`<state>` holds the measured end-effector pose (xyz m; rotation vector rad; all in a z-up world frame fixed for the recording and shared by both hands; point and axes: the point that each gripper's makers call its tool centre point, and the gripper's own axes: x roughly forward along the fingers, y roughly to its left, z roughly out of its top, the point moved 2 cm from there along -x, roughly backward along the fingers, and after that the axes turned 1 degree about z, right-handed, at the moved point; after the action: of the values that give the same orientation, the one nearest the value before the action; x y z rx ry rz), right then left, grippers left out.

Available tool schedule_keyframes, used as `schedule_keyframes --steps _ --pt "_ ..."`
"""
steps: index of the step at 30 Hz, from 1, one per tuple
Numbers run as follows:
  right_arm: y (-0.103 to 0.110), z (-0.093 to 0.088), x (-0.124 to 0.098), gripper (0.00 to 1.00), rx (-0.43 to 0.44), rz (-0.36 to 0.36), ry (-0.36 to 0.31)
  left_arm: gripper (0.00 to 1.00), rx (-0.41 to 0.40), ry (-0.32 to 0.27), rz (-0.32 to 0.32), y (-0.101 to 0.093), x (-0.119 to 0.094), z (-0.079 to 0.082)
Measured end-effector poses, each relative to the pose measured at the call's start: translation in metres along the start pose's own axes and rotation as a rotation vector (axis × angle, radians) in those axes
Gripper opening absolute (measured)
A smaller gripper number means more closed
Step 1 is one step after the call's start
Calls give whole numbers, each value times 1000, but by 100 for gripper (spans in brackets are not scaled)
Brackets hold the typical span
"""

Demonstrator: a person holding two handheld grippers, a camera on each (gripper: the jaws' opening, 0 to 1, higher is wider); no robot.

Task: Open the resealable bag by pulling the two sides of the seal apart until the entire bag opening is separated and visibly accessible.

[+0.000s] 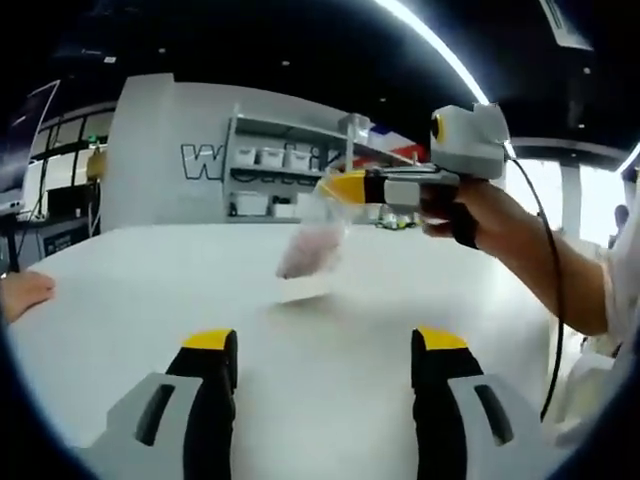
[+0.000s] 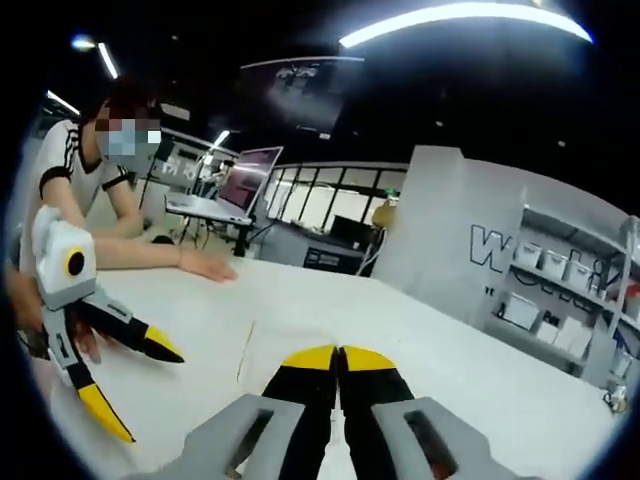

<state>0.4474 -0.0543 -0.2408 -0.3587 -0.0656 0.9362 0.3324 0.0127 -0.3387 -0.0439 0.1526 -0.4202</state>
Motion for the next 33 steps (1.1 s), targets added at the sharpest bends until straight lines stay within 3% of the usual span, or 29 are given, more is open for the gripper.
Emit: schedule_keyframes --steps 18,33 --pt "-42 -16 32 0 23 -33 43 69 -7 11 0 0 0 -1" --pt "-56 -28 50 0 64 -41 55 67 -22 18 -9 -1 -1 -3"
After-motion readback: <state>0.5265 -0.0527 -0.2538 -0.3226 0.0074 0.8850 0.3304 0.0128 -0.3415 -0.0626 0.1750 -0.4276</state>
